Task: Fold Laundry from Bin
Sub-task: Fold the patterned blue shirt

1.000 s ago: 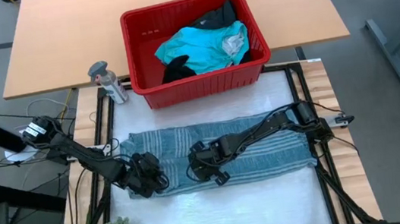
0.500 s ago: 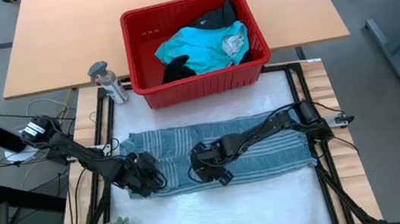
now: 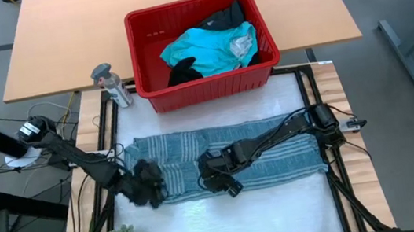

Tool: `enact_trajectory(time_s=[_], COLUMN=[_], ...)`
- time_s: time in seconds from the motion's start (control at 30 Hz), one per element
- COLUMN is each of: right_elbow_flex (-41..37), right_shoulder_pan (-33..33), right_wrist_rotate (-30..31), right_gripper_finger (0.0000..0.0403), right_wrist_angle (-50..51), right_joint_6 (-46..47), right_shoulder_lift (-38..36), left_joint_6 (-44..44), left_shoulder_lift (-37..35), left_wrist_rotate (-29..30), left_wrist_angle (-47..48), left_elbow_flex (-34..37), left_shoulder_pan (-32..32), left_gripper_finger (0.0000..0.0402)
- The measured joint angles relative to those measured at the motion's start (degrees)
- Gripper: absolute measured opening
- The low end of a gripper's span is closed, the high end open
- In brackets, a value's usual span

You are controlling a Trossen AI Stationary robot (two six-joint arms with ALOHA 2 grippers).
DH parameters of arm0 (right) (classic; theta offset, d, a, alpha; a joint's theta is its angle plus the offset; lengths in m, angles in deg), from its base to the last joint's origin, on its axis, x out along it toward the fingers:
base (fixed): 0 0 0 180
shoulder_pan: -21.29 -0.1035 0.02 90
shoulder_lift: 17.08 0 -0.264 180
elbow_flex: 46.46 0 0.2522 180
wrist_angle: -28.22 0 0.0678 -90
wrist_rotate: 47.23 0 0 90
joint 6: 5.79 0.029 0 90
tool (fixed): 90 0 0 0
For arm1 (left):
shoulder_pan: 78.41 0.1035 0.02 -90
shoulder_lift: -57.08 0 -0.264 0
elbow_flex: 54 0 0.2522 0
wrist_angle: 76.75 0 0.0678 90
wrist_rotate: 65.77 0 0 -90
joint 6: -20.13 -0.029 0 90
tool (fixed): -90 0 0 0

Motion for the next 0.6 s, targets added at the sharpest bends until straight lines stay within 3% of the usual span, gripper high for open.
enact_trajectory(time_s=[0.13, 0.3, 0.6], right_elbow_flex=[-0.20, -0.22, -0.24], right_shoulder_pan=[-1.57, -2.17, -0.88], right_wrist_rotate=[0.09, 0.38, 0.56], right_gripper_finger=[0.0235, 0.0234, 0.0234], right_wrist_angle=[-1.35, -1.59, -2.85], right_joint_6=[-1.73, -1.73, -0.19], right_shoulder_lift=[0.09, 0.11, 0.15], left_joint_6=[-18.61, -22.15, -30.56], left_shoulder_lift=[1.89, 7.04, 16.17], left_wrist_rotate=[0.45, 7.42, 8.35], left_wrist_angle=[-4.73, -3.74, -3.18], left_elbow_flex=[-0.10, -0.04, -3.58], left_shoulder_pan=[-7.51, -10.82, -10.06], left_gripper_finger=[0.0105, 0.0099, 0.0099])
